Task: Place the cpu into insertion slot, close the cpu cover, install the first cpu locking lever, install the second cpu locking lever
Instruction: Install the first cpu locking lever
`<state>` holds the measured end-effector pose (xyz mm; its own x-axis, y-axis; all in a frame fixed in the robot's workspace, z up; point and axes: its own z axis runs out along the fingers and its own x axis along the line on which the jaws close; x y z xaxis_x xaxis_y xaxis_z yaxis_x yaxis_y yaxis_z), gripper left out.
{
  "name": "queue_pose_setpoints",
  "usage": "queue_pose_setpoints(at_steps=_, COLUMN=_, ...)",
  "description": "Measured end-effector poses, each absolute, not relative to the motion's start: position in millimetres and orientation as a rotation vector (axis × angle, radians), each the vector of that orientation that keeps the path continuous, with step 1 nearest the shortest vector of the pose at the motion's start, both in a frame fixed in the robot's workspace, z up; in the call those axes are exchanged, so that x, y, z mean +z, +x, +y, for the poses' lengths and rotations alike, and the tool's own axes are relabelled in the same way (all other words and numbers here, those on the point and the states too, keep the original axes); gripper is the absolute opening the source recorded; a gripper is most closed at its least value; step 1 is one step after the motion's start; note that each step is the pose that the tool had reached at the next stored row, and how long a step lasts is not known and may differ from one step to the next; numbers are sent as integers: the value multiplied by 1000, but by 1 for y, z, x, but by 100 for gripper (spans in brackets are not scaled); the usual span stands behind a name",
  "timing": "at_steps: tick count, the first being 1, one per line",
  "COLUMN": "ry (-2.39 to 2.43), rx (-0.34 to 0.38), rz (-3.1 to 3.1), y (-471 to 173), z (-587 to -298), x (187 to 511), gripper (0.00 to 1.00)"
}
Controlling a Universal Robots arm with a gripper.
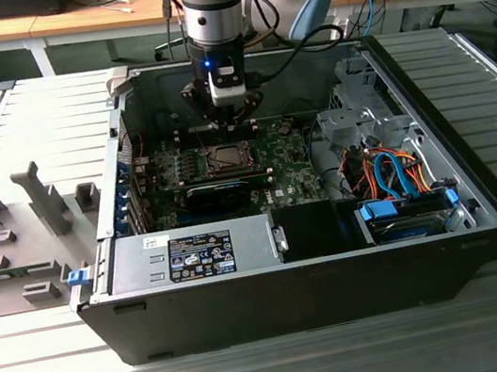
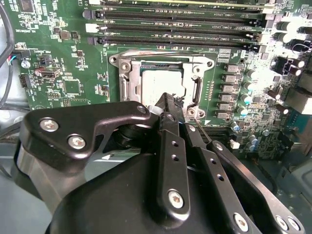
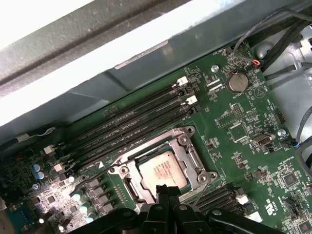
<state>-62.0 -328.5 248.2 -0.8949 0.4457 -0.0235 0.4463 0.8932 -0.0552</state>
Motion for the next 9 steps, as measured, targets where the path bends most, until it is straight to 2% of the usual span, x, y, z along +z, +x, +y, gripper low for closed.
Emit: queue_pose_setpoints(at_steps=9, ry=679, rx=-92, rz=3055, y=-62, z=-328, x=248, gripper=11)
